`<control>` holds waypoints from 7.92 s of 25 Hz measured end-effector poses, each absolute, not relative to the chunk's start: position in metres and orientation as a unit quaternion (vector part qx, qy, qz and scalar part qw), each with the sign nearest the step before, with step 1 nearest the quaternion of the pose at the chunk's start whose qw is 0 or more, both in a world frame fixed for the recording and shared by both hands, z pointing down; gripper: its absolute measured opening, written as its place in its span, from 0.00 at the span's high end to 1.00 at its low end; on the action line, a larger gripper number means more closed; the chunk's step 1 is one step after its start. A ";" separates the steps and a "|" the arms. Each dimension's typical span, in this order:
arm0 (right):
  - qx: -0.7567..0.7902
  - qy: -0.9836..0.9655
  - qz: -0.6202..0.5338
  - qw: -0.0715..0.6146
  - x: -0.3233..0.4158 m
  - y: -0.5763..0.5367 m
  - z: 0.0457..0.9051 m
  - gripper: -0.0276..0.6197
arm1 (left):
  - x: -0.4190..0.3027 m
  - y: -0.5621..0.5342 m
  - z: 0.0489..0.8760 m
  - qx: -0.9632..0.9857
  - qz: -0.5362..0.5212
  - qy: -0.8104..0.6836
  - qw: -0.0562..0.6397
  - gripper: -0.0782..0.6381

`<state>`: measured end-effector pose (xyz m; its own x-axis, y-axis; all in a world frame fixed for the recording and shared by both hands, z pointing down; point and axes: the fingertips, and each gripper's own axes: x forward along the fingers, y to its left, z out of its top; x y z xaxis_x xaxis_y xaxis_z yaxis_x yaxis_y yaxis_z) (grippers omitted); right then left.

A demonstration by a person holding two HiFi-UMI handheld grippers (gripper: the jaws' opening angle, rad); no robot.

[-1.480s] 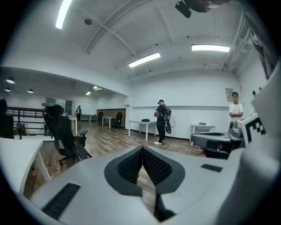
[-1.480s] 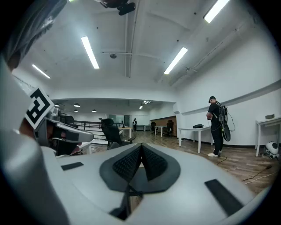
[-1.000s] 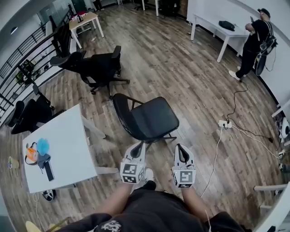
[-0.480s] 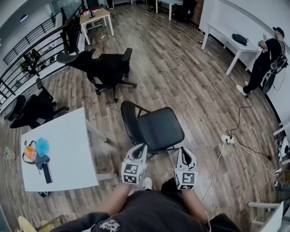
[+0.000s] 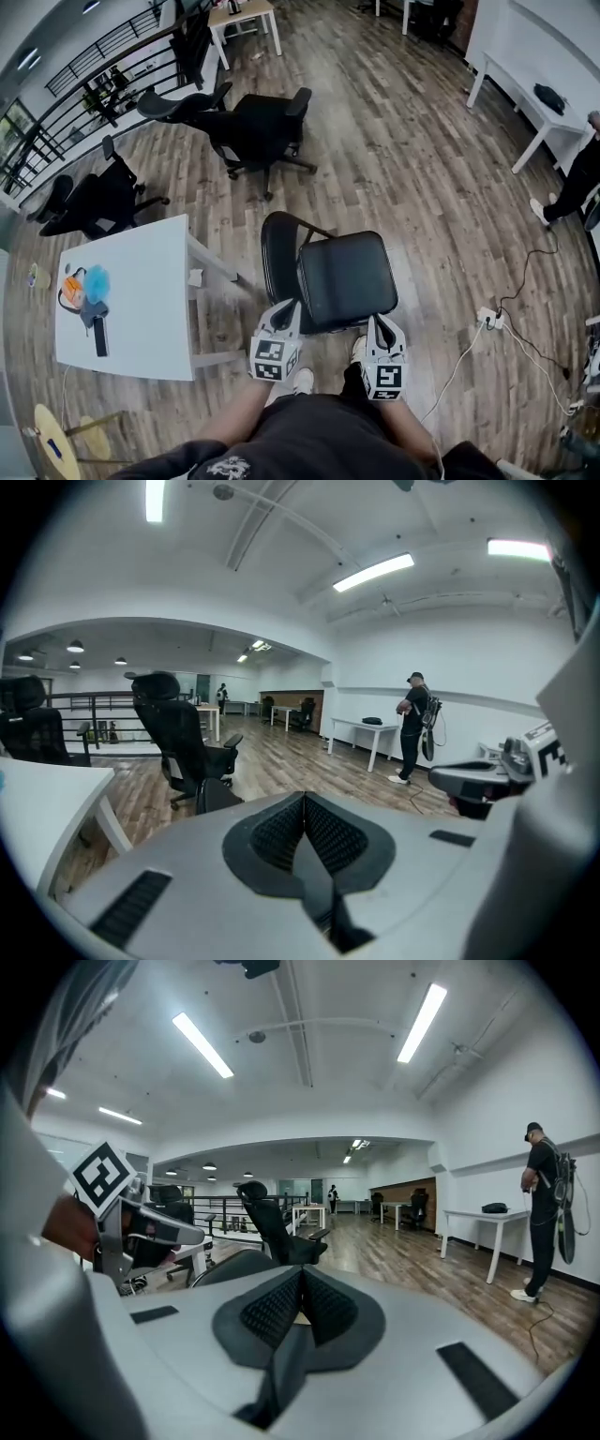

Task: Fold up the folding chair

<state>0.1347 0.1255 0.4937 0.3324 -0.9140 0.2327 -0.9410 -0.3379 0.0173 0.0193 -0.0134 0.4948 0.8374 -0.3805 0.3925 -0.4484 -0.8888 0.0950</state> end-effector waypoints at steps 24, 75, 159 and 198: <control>0.721 -0.668 0.162 0.089 0.289 0.062 0.587 0.94 | 0.034 -0.082 0.548 0.847 0.288 -0.423 0.145 0.88; 0.469 -0.594 0.653 -0.006 0.363 0.081 1.072 0.33 | 0.020 -0.132 0.731 0.773 0.406 -0.391 0.293 0.52; 0.222 -0.725 0.633 -0.157 -0.242 -0.200 0.658 0.34 | -0.274 -0.261 0.513 0.850 0.194 -0.362 0.331 0.73; 0.316 -0.788 0.526 -0.054 -0.241 -0.202 0.660 0.34 | -0.376 -0.261 0.510 0.834 0.150 -0.441 0.295 0.55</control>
<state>-0.2407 -0.2024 0.6600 -0.7942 -0.5553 0.2468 -0.4409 0.2471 -0.8629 -0.3761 -0.2612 0.5100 0.5655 -0.6479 0.5103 -0.8247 -0.4364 0.3599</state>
